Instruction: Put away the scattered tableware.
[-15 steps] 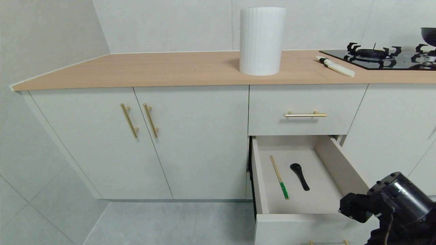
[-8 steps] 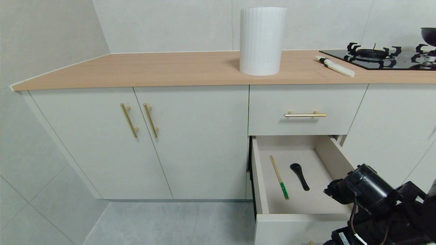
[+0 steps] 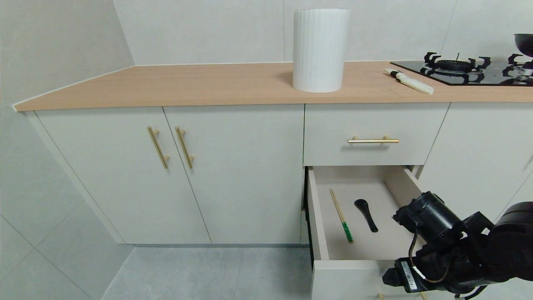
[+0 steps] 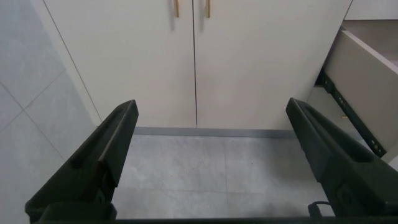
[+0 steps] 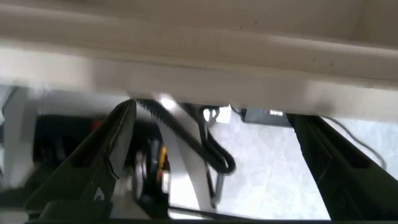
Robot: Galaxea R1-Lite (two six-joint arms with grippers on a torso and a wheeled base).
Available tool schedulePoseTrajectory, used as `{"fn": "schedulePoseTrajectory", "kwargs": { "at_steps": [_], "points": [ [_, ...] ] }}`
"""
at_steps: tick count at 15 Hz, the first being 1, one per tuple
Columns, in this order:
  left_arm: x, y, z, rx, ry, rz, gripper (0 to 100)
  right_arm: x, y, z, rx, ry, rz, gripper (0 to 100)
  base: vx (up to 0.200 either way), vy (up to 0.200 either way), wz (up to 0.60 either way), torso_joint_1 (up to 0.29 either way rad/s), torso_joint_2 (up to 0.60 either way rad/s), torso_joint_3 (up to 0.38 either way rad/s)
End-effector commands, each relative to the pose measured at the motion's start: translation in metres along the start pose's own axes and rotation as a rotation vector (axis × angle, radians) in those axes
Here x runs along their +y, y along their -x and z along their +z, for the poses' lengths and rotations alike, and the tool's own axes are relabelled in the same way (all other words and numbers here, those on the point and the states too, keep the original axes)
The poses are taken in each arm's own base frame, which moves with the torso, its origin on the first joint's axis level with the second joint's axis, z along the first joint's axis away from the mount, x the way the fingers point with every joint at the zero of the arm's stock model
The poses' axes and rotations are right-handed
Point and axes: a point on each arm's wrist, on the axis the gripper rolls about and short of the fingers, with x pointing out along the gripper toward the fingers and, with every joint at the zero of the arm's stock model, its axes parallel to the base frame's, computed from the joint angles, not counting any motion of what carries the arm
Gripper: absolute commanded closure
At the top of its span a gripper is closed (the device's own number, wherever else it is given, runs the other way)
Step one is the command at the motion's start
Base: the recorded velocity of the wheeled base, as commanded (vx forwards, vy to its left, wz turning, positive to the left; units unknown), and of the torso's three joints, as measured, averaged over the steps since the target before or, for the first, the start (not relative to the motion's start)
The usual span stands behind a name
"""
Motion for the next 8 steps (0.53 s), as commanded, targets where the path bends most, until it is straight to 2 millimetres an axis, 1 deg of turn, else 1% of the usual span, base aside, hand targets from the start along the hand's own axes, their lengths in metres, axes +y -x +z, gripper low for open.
{"fn": "schedulePoseTrajectory", "kwargs": {
  "at_steps": [1,4,7,8],
  "points": [
    [0.0,0.0,0.0,0.0,0.0,0.0,0,-0.001,-0.002,0.002,-0.019,-0.013,-0.013,0,0.0,0.0,0.0,0.0,0.0,0.0],
    [0.0,0.0,0.0,0.0,0.0,0.0,0,-0.001,-0.004,0.005,-0.062,-0.022,-0.045,0,0.0,0.0,0.0,0.0,0.0,0.0],
    [0.0,0.0,0.0,0.0,0.0,0.0,0,-0.007,-0.008,0.015,-0.107,-0.053,-0.052,0,0.0,0.0,0.0,0.0,0.0,0.0],
    [0.0,0.0,0.0,0.0,0.0,0.0,0,-0.007,-0.008,0.015,-0.107,-0.053,-0.052,0,0.0,0.0,0.0,0.0,0.0,0.0]
  ]
}}
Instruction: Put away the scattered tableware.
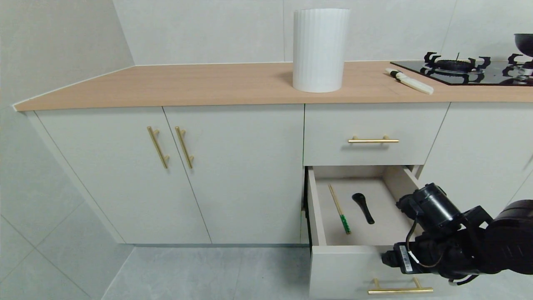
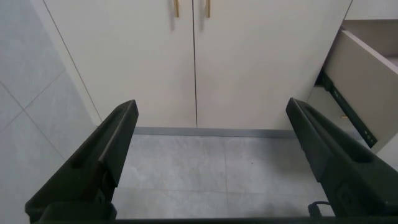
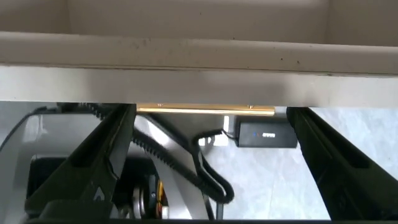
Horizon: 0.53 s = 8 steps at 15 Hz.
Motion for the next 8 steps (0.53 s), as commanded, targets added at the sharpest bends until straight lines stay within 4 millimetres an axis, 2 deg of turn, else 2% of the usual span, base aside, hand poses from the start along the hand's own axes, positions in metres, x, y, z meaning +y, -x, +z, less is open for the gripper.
{"fn": "schedulePoseTrajectory", "kwargs": {
  "at_steps": [1,5,8],
  "points": [
    [0.0,0.0,0.0,0.0,0.0,0.0,0,0.0,-0.007,0.005,-0.026,0.019,0.001,0,0.0,0.0,0.0,0.0,0.0,0.0],
    [0.0,0.0,0.0,0.0,0.0,0.0,0,0.003,-0.017,0.021,-0.108,0.074,0.023,0,0.0,0.0,0.0,0.0,0.0,0.0],
    [0.0,0.0,0.0,0.0,0.0,0.0,0,0.005,-0.034,0.04,-0.115,0.057,0.008,0,0.0,0.0,0.0,0.0,0.0,0.0]
  ]
}}
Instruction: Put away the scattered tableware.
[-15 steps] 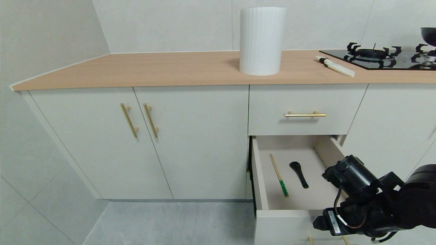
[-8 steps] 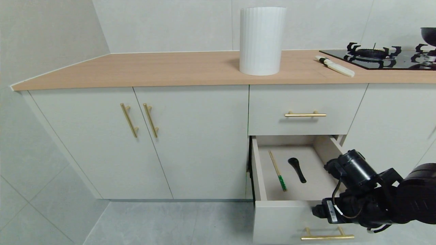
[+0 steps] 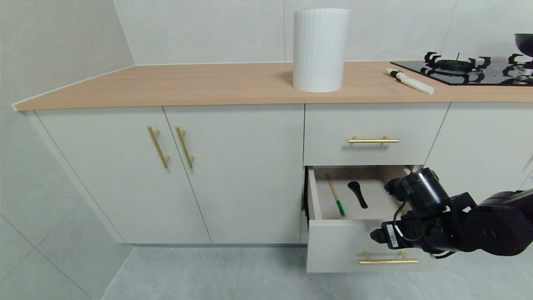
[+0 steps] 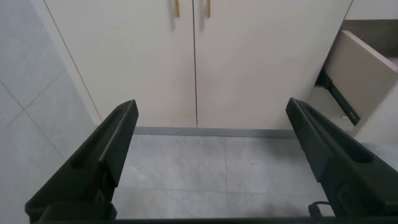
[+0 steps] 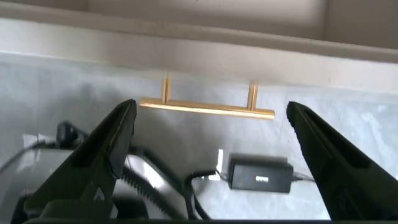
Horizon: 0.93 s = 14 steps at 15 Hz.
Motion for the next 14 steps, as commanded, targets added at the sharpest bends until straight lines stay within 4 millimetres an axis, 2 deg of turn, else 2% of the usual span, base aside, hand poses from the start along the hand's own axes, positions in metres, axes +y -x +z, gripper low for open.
{"fn": "schedulePoseTrajectory", "kwargs": {
  "at_steps": [1,10,14],
  "points": [
    [0.0,0.0,0.0,0.0,0.001,0.0,0,0.001,-0.02,0.01,0.012,-0.014,-0.017,0,0.0,0.0,0.0,0.0,0.0,0.0],
    [0.0,0.0,0.0,0.0,0.001,0.0,0,0.003,-0.069,0.069,-0.095,-0.039,-0.037,0,0.0,0.0,0.0,0.0,0.0,0.0],
    [0.0,0.0,0.0,0.0,0.001,0.0,0,0.0,-0.09,0.08,-0.151,-0.069,-0.041,0,0.0,0.0,0.0,0.0,0.0,0.0]
  ]
}}
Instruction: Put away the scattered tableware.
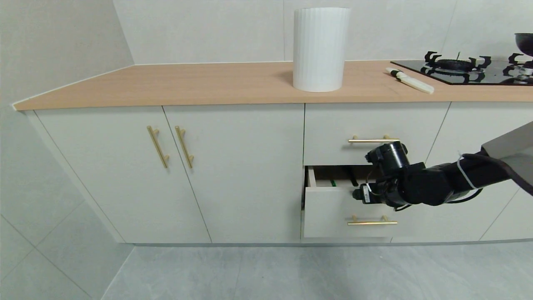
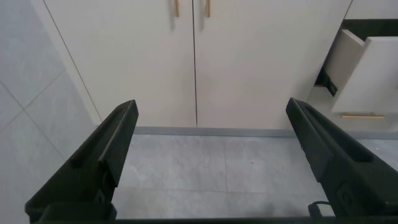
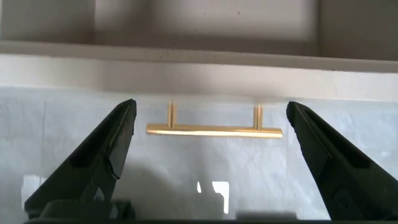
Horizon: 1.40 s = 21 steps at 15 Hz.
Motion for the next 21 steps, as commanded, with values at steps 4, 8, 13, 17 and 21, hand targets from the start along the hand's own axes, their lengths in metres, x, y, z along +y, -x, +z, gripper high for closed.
{"fn": "schedulePoseTrajectory", "kwargs": {
  "at_steps": [4,8,13,17,21],
  "points": [
    [0.0,0.0,0.0,0.0,0.0,0.0,0,-0.003,-0.042,-0.007,-0.104,-0.034,-0.003,0,0.0,0.0,0.0,0.0,0.0,0.0],
    [0.0,0.0,0.0,0.0,0.0,0.0,0,-0.009,-0.058,-0.004,-0.211,-0.083,-0.005,0,0.0,0.0,0.0,0.0,0.0,0.0],
    [0.0,0.0,0.0,0.0,0.0,0.0,0,-0.017,-0.075,-0.003,-0.323,-0.124,-0.018,0,0.0,0.0,0.0,0.0,0.0,0.0],
    [0.0,0.0,0.0,0.0,0.0,0.0,0,-0.023,-0.082,-0.002,-0.339,-0.139,-0.028,0,0.0,0.0,0.0,0.0,0.0,0.0],
    [0.0,0.0,0.0,0.0,0.0,0.0,0,-0.029,-0.092,0.002,-0.37,-0.159,-0.04,0,0.0,0.0,0.0,0.0,0.0,0.0]
  ]
}}
